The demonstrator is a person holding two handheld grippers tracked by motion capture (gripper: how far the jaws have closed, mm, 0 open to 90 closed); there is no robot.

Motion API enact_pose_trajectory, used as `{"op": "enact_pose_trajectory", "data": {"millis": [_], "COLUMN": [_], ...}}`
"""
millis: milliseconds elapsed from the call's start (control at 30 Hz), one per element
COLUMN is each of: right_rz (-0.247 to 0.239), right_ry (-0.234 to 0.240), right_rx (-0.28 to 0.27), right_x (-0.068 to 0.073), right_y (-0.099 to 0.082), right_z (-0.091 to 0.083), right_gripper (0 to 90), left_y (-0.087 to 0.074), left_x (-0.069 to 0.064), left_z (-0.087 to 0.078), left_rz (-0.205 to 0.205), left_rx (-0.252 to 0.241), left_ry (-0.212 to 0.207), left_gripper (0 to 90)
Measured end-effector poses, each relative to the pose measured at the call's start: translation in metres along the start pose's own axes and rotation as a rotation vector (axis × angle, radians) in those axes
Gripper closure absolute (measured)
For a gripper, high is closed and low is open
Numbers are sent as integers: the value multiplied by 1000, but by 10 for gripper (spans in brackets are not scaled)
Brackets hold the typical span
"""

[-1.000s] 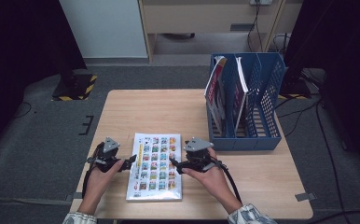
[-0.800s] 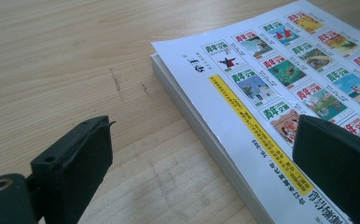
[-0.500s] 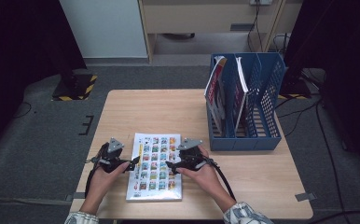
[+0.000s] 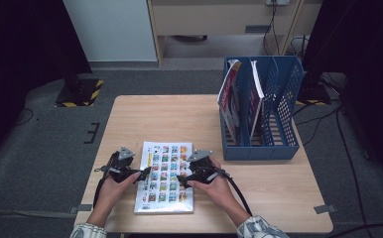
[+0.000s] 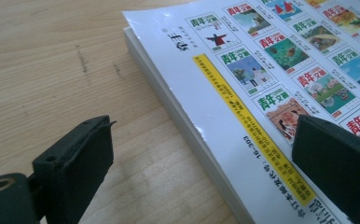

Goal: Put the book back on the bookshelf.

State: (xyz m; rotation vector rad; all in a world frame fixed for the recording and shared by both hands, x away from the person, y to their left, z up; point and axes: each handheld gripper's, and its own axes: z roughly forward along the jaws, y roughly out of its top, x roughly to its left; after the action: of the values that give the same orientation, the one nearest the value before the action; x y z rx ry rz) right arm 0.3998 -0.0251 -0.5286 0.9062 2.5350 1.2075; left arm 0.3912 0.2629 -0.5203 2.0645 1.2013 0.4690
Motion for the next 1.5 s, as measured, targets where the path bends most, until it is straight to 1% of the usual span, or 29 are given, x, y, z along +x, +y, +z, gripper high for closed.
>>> {"op": "enact_pose_trajectory", "data": {"millis": [67, 100, 167, 200, 233, 300, 367, 433, 467, 500, 600, 667, 800, 933, 1067, 1133, 1167, 1200, 1333, 1400, 1500], "right_rz": [6, 10, 19, 19, 32, 45, 44, 57, 57, 75, 79, 93, 119, 112, 112, 115, 113, 115, 113, 113, 115], "right_ry": [2, 8, 12, 12, 15, 19, 25, 32, 32, 36, 38, 41, 60, 59, 60, 60, 60, 60, 60, 61, 62], "right_rx": [-7, 1, -1, -1, -8, -16, -13, -19, -19, -24, -23, -29, -14, -20, -16, -15, -17, -15, -17, -17, -16], "right_x": [-1, -2, -3, -3, -3, -3, -3, -4, -4, -5, -5, -5, -5, -4, -4, -4, -4, -4, -4, -4, -4], "right_y": [-1, -2, -3, -3, -5, -6, -7, -8, -8, -9, -10, -11, -12, -12, -12, -12, -12, -12, -12, -12, -12], "right_z": [0, -1, -1, -1, -1, -1, -1, -1, -1, 0, -1, 0, -1, 0, -1, -1, -1, -1, -1, -1, -1], "right_gripper": [108, 106, 105, 105, 105, 105, 106, 104, 104, 104, 104, 105, 106, 105, 105, 105, 105, 105, 105, 104, 104], "left_y": [2, 3, 4, 4, 5, 6, 5, 3, 3, 3, 2, 1, 1, 2, 4, 4, 4, 4, 4, 4, 3], "left_x": [-4, -5, -10, -10, -14, -16, -15, -13, -13, -12, -13, -13, -13, -12, -11, -11, -11, -11, -12, -12, -13], "left_z": [3, 4, 7, 7, 10, 12, 14, 15, 15, 15, 17, 18, 17, 16, 13, 11, 9, 7, 2, 1, -3], "left_rz": [-12, -14, -8, -8, -19, -21, -49, -76, -76, -90, -116, -117, -115, -120, -162, -163, -159, -159, -161, -137, -136], "left_rx": [-1, 1, 5, 5, 2, -2, -3, -3, -3, -2, -2, -6, -8, 7, 14, 14, 14, 10, 4, 8, 0], "left_ry": [-12, -19, -20, -20, -31, -33, -45, -60, -60, -69, -96, -97, -100, -106, -91, -88, -85, -88, -89, -83, -96], "left_gripper": [54, 57, 60, 59, 59, 54, 48, 47, 45, 45, 46, 43, 45, 64, 144, 183, 183, 215, 245, 267, 280]}}
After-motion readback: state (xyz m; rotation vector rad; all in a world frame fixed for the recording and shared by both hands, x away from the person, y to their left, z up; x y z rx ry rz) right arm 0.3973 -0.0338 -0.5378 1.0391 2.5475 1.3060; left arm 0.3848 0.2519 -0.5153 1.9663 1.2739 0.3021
